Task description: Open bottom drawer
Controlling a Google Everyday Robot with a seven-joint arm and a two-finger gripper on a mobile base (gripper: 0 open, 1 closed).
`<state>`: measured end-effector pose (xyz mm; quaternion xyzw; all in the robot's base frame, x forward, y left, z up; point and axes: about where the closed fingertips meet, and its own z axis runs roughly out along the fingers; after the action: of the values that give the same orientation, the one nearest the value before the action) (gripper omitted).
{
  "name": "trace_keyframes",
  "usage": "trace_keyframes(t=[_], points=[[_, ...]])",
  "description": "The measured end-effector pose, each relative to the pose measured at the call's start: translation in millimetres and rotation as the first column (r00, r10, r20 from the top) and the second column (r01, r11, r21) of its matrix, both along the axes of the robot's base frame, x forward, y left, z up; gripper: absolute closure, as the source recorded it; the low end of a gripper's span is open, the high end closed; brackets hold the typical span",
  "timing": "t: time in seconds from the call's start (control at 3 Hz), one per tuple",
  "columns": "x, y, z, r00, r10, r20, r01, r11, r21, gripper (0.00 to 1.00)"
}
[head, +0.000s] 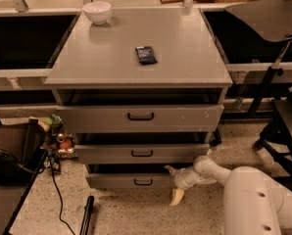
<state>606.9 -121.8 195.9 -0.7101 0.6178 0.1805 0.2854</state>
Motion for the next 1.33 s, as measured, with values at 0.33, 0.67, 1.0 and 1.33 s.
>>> trace_keyframes(t=[0.33,0.67,1.0,1.33], points=[[3.1,7.7,-4.5,1.0000,0.003,-0.007,-0.003,0.999,-0.032,0.00],[0.4,15.6,-13.8,0.9991,0.013,-0.041,-0.015,0.999,-0.032,0.19],[-5.5,19.4,-16.2,0.9971,0.034,-0.068,-0.036,0.999,-0.022,0.43],[-9.6,16.8,-7.0,0.9974,0.038,-0.061,-0.039,0.999,-0.018,0.66]])
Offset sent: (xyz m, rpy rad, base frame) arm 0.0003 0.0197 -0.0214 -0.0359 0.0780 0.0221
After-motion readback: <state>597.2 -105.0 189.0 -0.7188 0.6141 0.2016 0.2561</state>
